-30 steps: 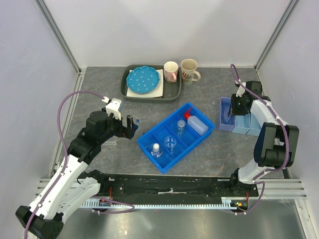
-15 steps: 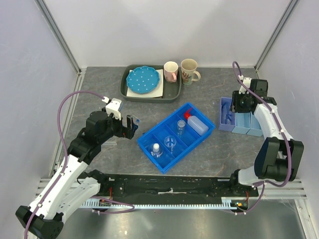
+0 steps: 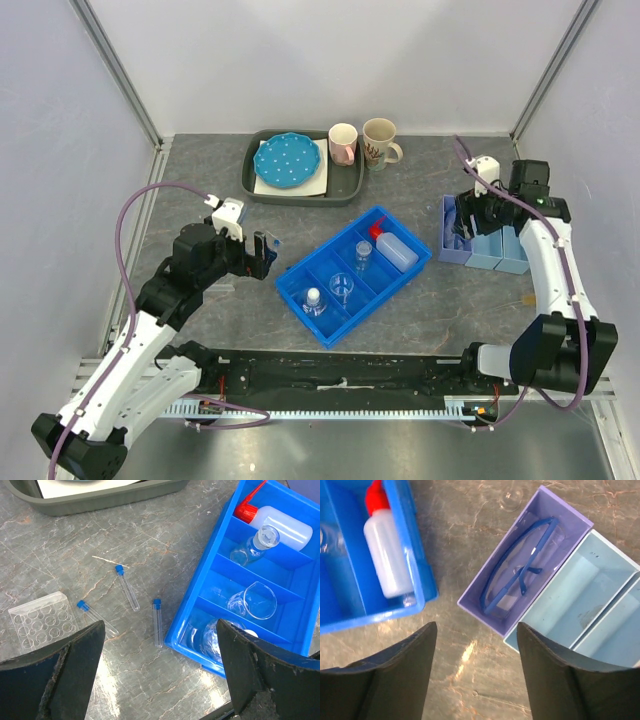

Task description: Organize the chemistry lab equipment

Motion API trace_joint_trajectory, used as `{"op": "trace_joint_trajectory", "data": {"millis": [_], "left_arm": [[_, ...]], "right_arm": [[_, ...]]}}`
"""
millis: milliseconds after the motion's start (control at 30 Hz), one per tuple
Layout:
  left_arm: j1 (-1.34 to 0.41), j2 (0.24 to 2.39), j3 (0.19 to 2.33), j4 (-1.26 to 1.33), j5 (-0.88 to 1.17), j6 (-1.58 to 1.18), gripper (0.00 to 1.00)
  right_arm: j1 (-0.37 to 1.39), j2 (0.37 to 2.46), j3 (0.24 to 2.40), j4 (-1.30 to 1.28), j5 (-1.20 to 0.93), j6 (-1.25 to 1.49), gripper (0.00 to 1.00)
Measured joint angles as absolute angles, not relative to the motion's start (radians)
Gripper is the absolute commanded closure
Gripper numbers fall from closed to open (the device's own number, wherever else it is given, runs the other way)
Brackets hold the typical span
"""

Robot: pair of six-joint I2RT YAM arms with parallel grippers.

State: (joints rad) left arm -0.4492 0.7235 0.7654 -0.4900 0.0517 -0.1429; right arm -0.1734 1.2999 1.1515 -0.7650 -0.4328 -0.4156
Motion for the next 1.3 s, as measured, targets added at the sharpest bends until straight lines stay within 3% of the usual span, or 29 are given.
{"op": "trace_joint_trajectory", "data": {"millis": [300,433,733,800,833,1033,1300], "left_arm": [[-0.449,0.728,0.761,-0.49,0.022,-0.142,0.02],[-0.449,0.724,0.752,-0.48,0.008,-0.142,0.01],[-0.449,0.68,0.724,-0.443,0.01,-0.122,0.01],[-0.449,0.686,0.724,-0.439,0.01,-0.119,0.01],[-0.449,0.691,0.724,-0.437,0.01,-0.118,0.01],[-0.449,0.719,0.72,-0.437,0.01,-0.112,0.01],[-0.449,0.722,0.718,-0.437,0.01,-0.11,0.01]], "right_arm": [[-0.21,1.293,1.428,-1.087,-0.359,-0.876,0.2],[-0.283,1.27,1.426,-1.167,-0.316,-1.052,0.19],[-0.609,1.282,1.345,-1.295,-0.289,-1.513,0.17],[-0.658,1.293,1.304,-1.299,-0.278,-1.619,0.02],[-0.679,1.3,1.275,-1.303,-0.27,-1.675,0.02],[-0.723,1.301,1.105,-1.314,-0.233,-1.888,0.02],[-0.723,1.229,0.941,-1.259,-0.236,-1.957,0.02]]}}
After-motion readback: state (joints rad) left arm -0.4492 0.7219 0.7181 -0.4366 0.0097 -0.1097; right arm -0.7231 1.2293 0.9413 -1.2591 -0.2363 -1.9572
